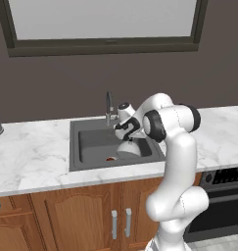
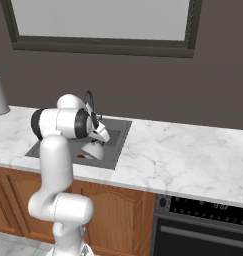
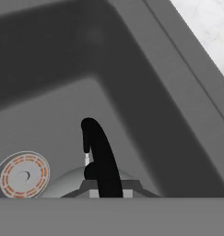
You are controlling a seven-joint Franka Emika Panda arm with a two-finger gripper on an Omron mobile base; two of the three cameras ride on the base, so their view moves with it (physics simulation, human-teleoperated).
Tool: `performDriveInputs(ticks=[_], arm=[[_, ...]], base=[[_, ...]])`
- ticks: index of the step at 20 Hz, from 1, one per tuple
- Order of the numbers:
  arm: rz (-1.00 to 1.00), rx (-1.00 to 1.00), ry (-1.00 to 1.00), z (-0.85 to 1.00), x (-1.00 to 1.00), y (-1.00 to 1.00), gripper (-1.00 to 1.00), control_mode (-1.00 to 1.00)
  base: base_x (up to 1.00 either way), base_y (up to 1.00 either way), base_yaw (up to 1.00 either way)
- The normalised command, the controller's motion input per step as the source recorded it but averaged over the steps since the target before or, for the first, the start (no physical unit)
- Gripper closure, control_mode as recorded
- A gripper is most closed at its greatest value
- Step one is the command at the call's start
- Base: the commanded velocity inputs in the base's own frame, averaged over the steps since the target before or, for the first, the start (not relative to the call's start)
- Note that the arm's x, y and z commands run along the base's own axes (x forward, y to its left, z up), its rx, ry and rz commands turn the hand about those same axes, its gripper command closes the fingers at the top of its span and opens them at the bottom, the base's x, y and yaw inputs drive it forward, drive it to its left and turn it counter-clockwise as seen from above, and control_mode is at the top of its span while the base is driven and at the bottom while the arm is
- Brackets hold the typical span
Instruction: Open the cabinet, pick the kettle from the cabinet, and place it in the sink.
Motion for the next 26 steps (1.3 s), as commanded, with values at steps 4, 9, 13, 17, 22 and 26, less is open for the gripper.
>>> performDriveInputs(ticks=[4,9,13,17,22,26], arm=[[0.0,0.0,-0.03,-0.03,0.16,0.0,1.0,-1.0],[0.0,0.0,-0.05,-0.09,0.14,0.0,1.0,-1.0],[0.0,0.0,-0.05,-0.16,0.14,0.0,1.0,-1.0],[0.0,0.0,-0.08,-0.16,0.12,0.0,1.0,-1.0],[0.0,0.0,-0.12,-0.12,0.14,0.0,1.0,-1.0],[0.0,-0.01,-0.11,-0.08,0.15,0.0,1.0,-1.0]], base=[[0.0,0.0,0.0],[0.0,0.0,0.0],[0.0,0.0,0.0],[0.0,0.0,0.0],[0.0,0.0,0.0],[0.0,0.0,0.0]])
